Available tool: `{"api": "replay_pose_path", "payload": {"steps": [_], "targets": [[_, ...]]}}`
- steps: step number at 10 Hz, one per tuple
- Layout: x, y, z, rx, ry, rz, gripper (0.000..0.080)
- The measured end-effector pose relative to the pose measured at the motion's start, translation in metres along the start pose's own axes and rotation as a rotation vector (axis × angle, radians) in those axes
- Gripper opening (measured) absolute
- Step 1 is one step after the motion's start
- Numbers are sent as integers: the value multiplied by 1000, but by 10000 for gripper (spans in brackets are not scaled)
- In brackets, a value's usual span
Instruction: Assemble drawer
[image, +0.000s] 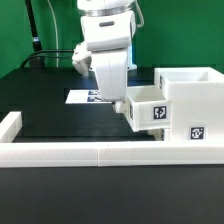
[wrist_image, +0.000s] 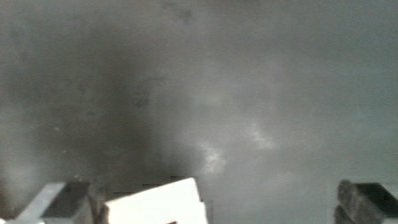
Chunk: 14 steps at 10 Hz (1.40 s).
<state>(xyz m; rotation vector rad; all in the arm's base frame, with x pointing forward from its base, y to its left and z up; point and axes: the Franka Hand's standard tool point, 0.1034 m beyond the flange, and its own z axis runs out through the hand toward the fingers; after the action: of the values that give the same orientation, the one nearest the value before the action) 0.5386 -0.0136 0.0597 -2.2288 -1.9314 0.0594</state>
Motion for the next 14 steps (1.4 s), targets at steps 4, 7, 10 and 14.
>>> {"api": "replay_pose_path", "payload": {"steps": [4,7,10,14], "targets": [[-25,3,-6,-10,-3,-14,649],[-32,5,-10,4,-1,-72,649],[-33,4,-9,7,-1,-80,649],[-34,-20,-7,48,-14,-201,649]]}}
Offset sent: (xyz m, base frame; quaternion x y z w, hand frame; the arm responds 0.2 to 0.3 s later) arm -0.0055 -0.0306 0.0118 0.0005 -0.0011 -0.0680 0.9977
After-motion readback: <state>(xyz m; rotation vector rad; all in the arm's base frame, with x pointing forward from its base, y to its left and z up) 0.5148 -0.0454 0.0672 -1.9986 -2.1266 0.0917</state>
